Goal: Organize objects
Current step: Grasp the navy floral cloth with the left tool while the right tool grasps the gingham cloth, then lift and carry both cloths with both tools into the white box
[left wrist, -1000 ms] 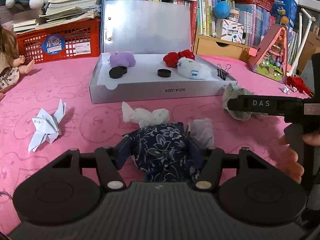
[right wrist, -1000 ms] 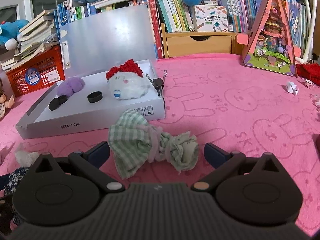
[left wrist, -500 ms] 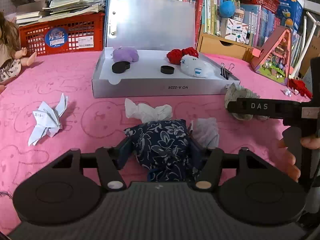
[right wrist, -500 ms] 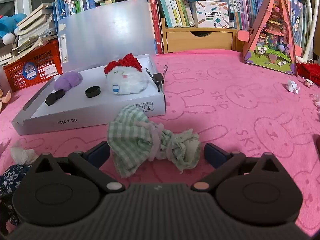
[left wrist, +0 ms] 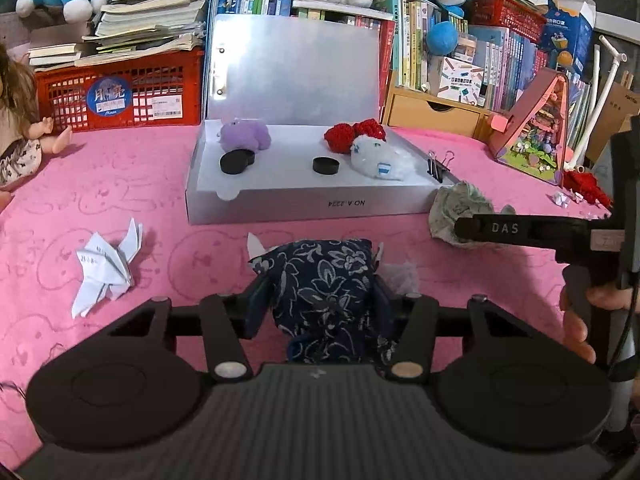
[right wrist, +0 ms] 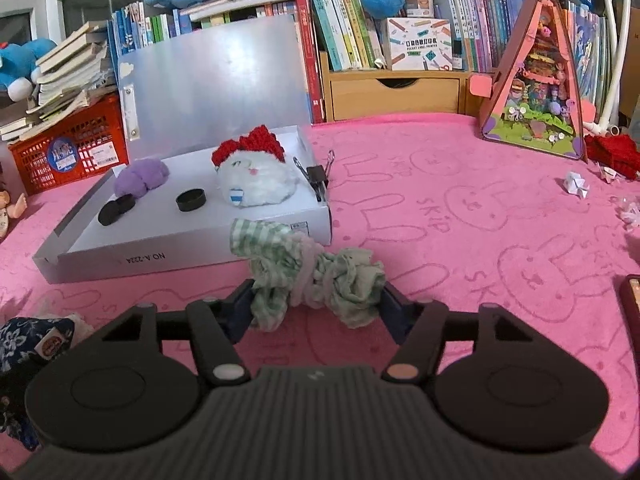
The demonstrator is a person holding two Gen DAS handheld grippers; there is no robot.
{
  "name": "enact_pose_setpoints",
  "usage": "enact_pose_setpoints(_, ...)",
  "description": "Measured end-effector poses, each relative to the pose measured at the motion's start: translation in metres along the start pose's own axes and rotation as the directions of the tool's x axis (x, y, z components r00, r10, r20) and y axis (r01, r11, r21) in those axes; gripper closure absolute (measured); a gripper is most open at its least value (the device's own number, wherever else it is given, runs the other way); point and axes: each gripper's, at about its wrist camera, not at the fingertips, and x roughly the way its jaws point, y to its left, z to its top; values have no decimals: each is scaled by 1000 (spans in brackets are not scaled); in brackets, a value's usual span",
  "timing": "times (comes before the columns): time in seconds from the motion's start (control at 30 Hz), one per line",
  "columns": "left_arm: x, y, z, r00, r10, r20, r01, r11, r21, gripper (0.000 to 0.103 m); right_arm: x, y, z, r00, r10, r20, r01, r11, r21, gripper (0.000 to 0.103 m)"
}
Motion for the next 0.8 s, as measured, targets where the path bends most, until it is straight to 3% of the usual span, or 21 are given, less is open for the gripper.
enact_pose_setpoints(0.4,-4,8,22,1000,-9,25,9,1000,-7,45,-21,3,12,998,26,55,-25,1000,-18,43)
enact_pose_setpoints(0.8,0,33,79,995,-4,96,7,999,-33,45,-36,4,43,992,55,114,-51,998,-34,43)
